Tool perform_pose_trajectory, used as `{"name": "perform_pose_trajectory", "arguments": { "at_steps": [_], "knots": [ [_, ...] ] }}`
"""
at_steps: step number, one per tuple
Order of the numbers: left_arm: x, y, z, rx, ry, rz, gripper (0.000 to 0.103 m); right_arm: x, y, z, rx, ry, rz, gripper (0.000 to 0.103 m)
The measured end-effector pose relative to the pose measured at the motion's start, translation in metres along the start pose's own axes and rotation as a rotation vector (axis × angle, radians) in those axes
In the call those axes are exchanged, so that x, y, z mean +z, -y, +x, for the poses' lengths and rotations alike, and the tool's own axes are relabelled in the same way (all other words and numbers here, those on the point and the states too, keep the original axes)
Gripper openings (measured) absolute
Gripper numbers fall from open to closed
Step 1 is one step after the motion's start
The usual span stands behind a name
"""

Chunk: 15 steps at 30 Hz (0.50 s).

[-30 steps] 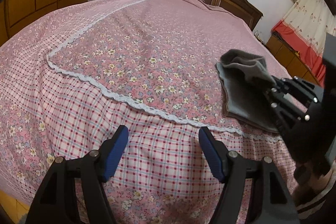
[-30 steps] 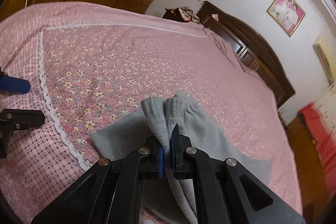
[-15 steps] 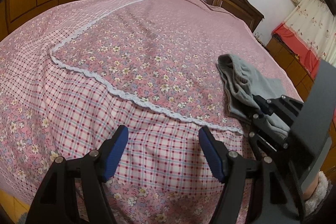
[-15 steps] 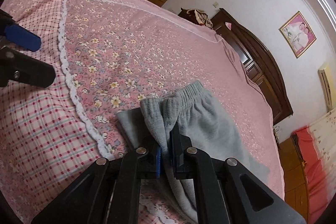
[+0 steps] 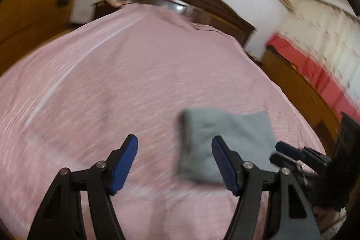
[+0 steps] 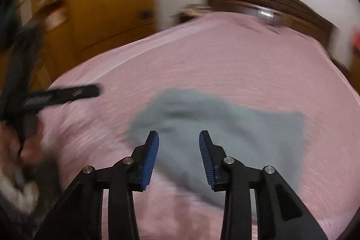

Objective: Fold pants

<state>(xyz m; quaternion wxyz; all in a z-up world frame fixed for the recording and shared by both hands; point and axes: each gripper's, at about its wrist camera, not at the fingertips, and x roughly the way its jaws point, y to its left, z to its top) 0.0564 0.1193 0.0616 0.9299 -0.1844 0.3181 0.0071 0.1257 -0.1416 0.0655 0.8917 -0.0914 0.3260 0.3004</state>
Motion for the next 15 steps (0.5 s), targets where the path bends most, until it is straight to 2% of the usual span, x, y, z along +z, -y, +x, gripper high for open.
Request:
{"name": "perform_pose_trajectory", "arguments": {
  "at_steps": [1,2,3,4,5,6,7,8,9,10,13,15],
  "knots": [
    [0.007,0.014,0.013,-0.028,0.000,0.025,0.071,0.001,0.015,0.001,-0.021,-0.002,0.067,0.036],
    [0.013,0.031,0.031,-0.059,-0.006,0.055,0.071,-0.002,0.038,0.005,-0.024,-0.006,0.181,0.031],
    [0.017,0.048,0.052,-0.071,-0.023,0.094,0.069,-0.004,0.055,0.012,0.012,-0.012,0.257,0.026],
    [0.019,0.063,0.077,-0.039,-0.045,0.148,0.067,-0.009,0.067,0.021,0.028,-0.032,0.289,0.023],
    [0.017,0.073,0.101,0.040,-0.078,0.209,0.064,-0.018,0.075,0.031,-0.012,-0.073,0.284,0.023],
    [0.012,0.079,0.130,0.179,-0.143,0.278,0.054,-0.033,0.082,0.048,-0.110,-0.178,0.240,0.023],
    [0.002,0.075,0.156,0.302,-0.226,0.315,0.051,-0.047,0.088,0.064,-0.147,-0.287,0.223,0.017],
    [-0.007,0.066,0.173,0.317,-0.276,0.305,0.052,-0.057,0.093,0.067,-0.117,-0.311,0.242,0.017],
    [-0.012,0.064,0.173,0.318,-0.246,0.304,0.057,-0.062,0.099,0.058,-0.081,-0.253,0.301,0.016],
    [-0.016,0.067,0.169,0.337,-0.217,0.326,0.058,-0.063,0.103,0.049,-0.079,-0.244,0.383,0.016],
    [-0.012,0.087,0.152,0.374,-0.180,0.389,0.056,-0.059,0.099,0.035,-0.127,-0.196,0.507,0.016],
    [-0.004,0.096,0.138,0.324,-0.115,0.389,0.056,-0.054,0.085,0.027,-0.125,-0.101,0.521,0.016]
  ]
}}
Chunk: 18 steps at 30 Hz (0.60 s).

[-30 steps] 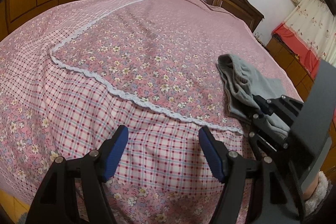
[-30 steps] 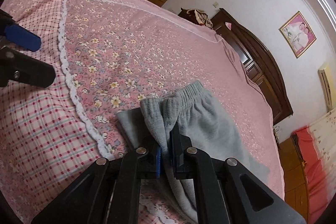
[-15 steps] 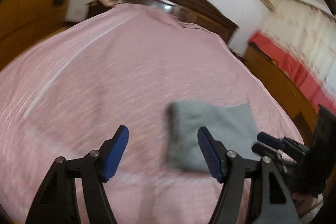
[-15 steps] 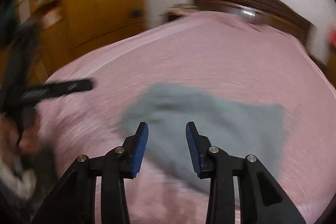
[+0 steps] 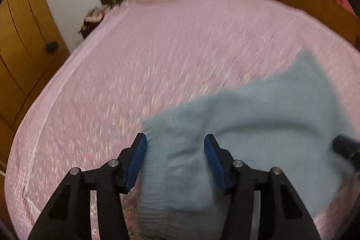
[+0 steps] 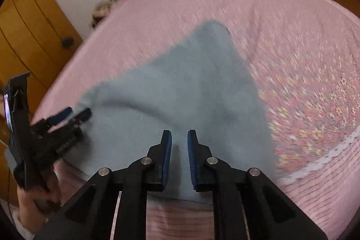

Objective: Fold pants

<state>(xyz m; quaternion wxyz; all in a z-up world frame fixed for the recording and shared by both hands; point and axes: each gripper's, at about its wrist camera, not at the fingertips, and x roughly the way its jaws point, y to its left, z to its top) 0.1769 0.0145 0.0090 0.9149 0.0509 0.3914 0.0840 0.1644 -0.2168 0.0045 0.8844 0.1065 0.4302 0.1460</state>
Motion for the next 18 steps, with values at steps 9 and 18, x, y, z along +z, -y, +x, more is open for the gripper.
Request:
{"name": "perform_pose_trajectory", "arguments": {
  "at_steps": [9,18],
  "knots": [
    [-0.013,-0.018,0.043,-0.019,-0.106,-0.052,0.062,-0.032,-0.016,0.017,-0.026,0.016,-0.049,0.016],
    [-0.021,-0.007,0.043,-0.024,-0.081,-0.029,0.069,-0.036,-0.008,0.017,0.006,0.030,-0.092,0.016]
  ]
}}
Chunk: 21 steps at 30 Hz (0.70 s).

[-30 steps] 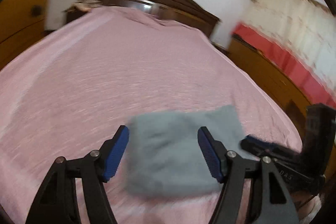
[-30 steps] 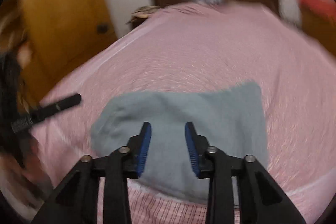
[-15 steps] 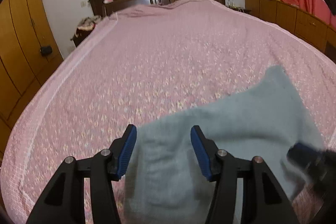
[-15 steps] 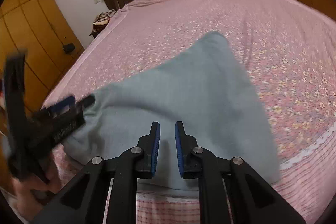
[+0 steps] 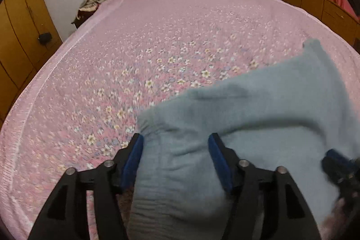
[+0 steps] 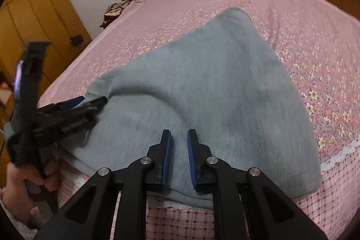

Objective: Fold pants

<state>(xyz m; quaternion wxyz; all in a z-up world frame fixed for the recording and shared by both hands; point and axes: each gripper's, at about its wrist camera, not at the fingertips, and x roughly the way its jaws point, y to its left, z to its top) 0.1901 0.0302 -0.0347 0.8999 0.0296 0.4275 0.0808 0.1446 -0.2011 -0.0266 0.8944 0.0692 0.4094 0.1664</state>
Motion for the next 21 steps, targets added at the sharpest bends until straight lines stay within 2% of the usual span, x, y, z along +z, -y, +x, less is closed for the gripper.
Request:
{"name": "perform_pose_trajectory", "arguments": {
  "at_steps": [4,7,13,21],
  "knots": [
    [-0.001,-0.017,0.008,-0.071,-0.030,-0.105,0.073,0.001,-0.006,0.005,0.005,0.004,-0.002,0.016],
    [-0.003,-0.029,0.010,-0.062,-0.013,-0.106,0.080,0.002,-0.006,0.005,0.013,0.006,0.003,0.016],
    [-0.008,-0.040,0.007,-0.062,0.009,-0.130,0.083,-0.003,-0.002,0.005,0.005,0.026,-0.007,0.016],
    [-0.016,-0.040,-0.004,-0.055,0.050,-0.145,0.084,0.000,0.002,0.004,0.036,0.020,0.024,0.016]
  ]
}}
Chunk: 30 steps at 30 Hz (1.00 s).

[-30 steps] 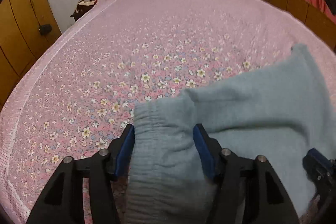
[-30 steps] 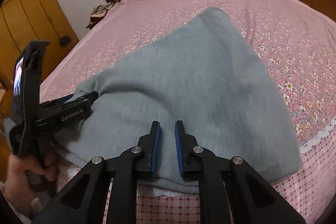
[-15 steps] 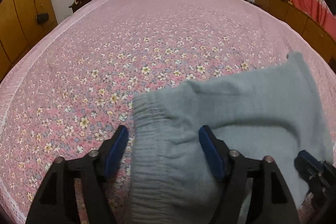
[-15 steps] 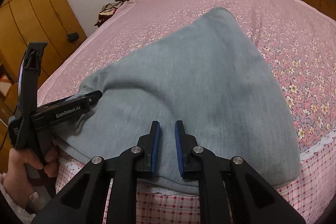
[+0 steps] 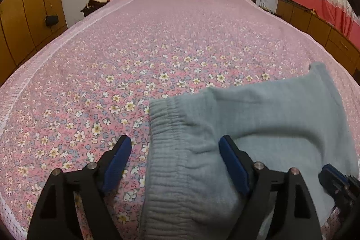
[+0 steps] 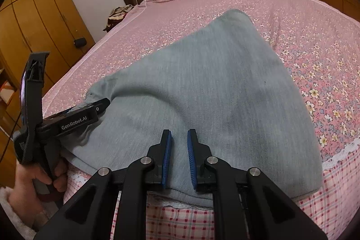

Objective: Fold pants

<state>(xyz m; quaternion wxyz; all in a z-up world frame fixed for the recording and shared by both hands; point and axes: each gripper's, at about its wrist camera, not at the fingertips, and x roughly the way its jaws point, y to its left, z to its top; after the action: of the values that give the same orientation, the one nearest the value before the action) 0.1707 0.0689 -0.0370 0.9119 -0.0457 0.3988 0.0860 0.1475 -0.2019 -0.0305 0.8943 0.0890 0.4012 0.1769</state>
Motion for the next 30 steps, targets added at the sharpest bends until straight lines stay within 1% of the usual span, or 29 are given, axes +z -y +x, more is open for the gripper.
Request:
{"name": "perform_pose_trajectory", "arguments": {
  "at_steps": [1,2,3,4,5,6,7,8,9,11,12,13,14,15,16,17,18,19,20,21,22,23,25,26,27,28,29,30],
  "knots": [
    [0.002,-0.001,-0.005,-0.002,0.007,-0.002,0.083,0.006,0.005,-0.007,0.033,-0.006,0.041,0.016],
    [0.001,-0.001,-0.015,-0.005,0.010,-0.010,0.083,0.015,0.011,-0.016,0.087,-0.001,0.073,0.017],
    [0.003,-0.003,-0.025,-0.016,0.023,-0.026,0.083,0.027,0.019,-0.032,0.148,0.039,0.078,0.018],
    [0.004,-0.005,-0.037,-0.041,0.048,-0.041,0.083,0.039,0.025,-0.049,0.164,0.095,0.057,0.027],
    [0.005,-0.003,-0.047,-0.061,0.068,-0.047,0.083,0.052,0.033,-0.067,0.164,0.157,0.037,0.039],
    [0.007,-0.001,-0.055,-0.077,0.085,-0.045,0.084,0.066,0.047,-0.087,0.196,0.233,0.030,0.046],
    [0.007,0.001,-0.061,-0.089,0.095,-0.039,0.084,0.078,0.061,-0.099,0.240,0.274,0.037,0.062],
    [0.006,0.002,-0.064,-0.099,0.098,-0.032,0.084,0.095,0.083,-0.106,0.314,0.268,0.070,0.071],
    [0.004,0.003,-0.064,-0.102,0.095,-0.028,0.084,0.105,0.099,-0.104,0.367,0.237,0.101,0.072],
    [-0.005,0.000,-0.059,-0.114,0.084,-0.040,0.084,0.121,0.137,-0.084,0.440,0.136,0.190,0.072],
    [-0.011,-0.004,-0.051,-0.121,0.060,-0.055,0.085,0.122,0.150,-0.073,0.453,0.092,0.220,0.072],
    [-0.021,-0.008,-0.041,-0.136,0.022,-0.080,0.085,0.121,0.164,-0.055,0.460,0.022,0.258,0.072],
    [-0.029,-0.014,-0.037,-0.170,0.031,-0.111,0.085,0.116,0.171,-0.041,0.466,-0.030,0.281,0.072],
    [-0.030,-0.019,-0.040,-0.192,0.057,-0.130,0.085,0.109,0.178,-0.025,0.475,-0.094,0.304,0.072],
    [-0.029,-0.023,-0.043,-0.208,0.058,-0.148,0.085,0.100,0.181,-0.011,0.484,-0.144,0.312,0.069],
    [-0.027,-0.026,-0.047,-0.206,0.047,-0.159,0.084,0.094,0.182,-0.006,0.487,-0.163,0.309,0.060],
    [-0.027,-0.028,-0.051,-0.193,0.041,-0.161,0.083,0.088,0.179,-0.003,0.495,-0.167,0.292,0.054],
    [-0.025,-0.027,-0.060,-0.182,0.042,-0.155,0.081,0.086,0.174,-0.006,0.497,-0.147,0.269,0.044],
    [-0.023,-0.027,-0.070,-0.191,0.059,-0.144,0.081,0.087,0.167,-0.013,0.513,-0.107,0.238,0.035],
    [-0.020,-0.021,-0.086,-0.222,0.099,-0.121,0.081,0.089,0.158,-0.019,0.541,-0.073,0.204,0.032],
    [-0.018,-0.016,-0.095,-0.237,0.129,-0.098,0.081,0.095,0.142,-0.023,0.583,-0.054,0.146,0.030],
    [-0.014,-0.006,-0.105,-0.235,0.169,-0.058,0.081,0.100,0.129,-0.023,0.607,-0.067,0.098,0.030],
    [-0.005,0.015,-0.110,-0.217,0.208,0.018,0.081,0.113,0.090,-0.006,0.634,-0.154,-0.028,0.030],
    [-0.003,0.024,-0.106,-0.214,0.212,0.050,0.081,0.118,0.066,0.014,0.638,-0.222,-0.091,0.029],
    [-0.003,0.031,-0.099,-0.207,0.193,0.068,0.079,0.121,0.054,0.028,0.631,-0.261,-0.116,0.027],
    [-0.005,0.033,-0.086,-0.188,0.139,0.084,0.072,0.124,0.042,0.048,0.622,-0.310,-0.132,0.024],
    [-0.013,0.036,-0.079,-0.161,0.093,0.100,0.067,0.125,0.037,0.068,0.605,-0.353,-0.141,0.022],
    [-0.021,0.031,-0.072,-0.104,0.056,0.126,0.060,0.126,0.035,0.088,0.554,-0.385,-0.149,0.018]
  ]
}}
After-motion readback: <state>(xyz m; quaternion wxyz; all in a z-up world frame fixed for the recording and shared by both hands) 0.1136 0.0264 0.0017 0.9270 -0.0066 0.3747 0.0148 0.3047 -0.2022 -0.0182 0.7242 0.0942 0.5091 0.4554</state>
